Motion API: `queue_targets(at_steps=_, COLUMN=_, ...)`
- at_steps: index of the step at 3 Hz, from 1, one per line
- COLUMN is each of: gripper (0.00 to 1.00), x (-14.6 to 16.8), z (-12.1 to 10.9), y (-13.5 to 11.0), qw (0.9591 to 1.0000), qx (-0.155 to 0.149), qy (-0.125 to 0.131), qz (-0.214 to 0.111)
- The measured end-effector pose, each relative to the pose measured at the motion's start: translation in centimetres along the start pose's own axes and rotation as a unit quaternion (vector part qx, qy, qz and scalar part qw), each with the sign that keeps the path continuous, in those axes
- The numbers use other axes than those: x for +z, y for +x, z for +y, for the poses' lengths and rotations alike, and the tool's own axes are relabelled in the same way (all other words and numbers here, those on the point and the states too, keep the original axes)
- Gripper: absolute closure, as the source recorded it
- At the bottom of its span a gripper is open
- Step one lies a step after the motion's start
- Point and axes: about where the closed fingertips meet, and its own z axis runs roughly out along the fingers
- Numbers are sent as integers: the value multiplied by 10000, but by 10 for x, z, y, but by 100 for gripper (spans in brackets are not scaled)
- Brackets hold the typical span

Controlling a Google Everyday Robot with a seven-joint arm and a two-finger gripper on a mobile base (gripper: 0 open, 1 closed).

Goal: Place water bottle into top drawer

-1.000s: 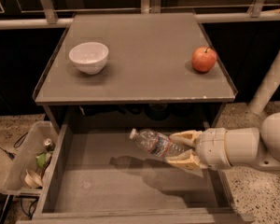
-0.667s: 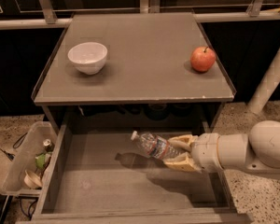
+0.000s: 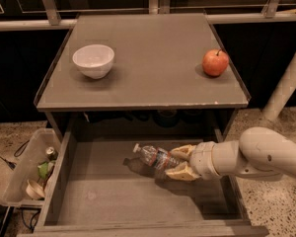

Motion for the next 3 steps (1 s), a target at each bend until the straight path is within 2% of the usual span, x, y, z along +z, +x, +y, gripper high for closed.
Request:
queue_targets(at_steps=2, gripper=100, x=38, z=28, y=16, qw=9985, qx=132, qy=-485, qz=218)
queue_targets(at_steps=3, gripper=82, x=38, z=28, y=16, qw=9985, qx=134, qy=-490, qz=219)
